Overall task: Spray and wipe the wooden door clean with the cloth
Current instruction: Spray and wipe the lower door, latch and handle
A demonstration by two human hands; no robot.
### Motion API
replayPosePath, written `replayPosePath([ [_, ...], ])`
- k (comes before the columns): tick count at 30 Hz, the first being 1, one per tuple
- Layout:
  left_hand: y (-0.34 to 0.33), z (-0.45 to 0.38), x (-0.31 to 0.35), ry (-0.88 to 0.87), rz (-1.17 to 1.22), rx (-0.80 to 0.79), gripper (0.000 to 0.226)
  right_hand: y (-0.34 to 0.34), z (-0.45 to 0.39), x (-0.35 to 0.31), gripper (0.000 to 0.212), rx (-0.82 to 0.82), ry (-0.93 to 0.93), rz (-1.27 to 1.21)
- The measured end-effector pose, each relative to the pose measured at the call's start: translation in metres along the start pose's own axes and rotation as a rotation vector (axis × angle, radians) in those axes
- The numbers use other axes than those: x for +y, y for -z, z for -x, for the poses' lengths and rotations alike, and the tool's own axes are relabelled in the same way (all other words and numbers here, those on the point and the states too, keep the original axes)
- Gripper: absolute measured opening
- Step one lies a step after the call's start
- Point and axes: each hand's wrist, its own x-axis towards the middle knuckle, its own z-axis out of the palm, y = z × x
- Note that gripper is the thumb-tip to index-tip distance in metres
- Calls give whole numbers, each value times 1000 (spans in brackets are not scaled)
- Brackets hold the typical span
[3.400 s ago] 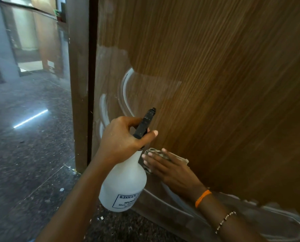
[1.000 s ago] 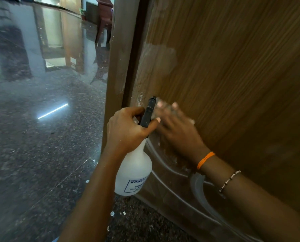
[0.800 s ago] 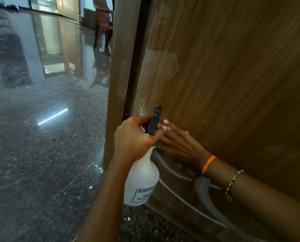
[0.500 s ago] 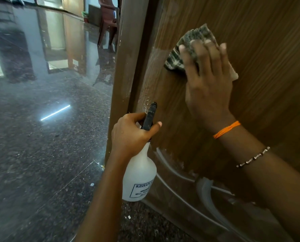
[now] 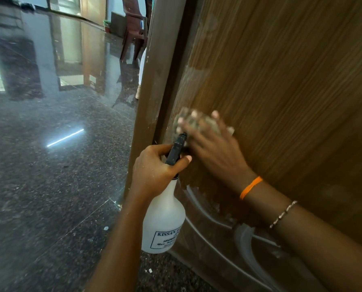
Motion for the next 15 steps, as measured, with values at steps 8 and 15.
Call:
replayPosePath([
  [8,-5,-1,-7,16,82,-13,25,37,-86,79,52,239,-463,14],
  [15,6,0,-14,-21,143,34,31,8,-59,21,52,92,-97,-101],
])
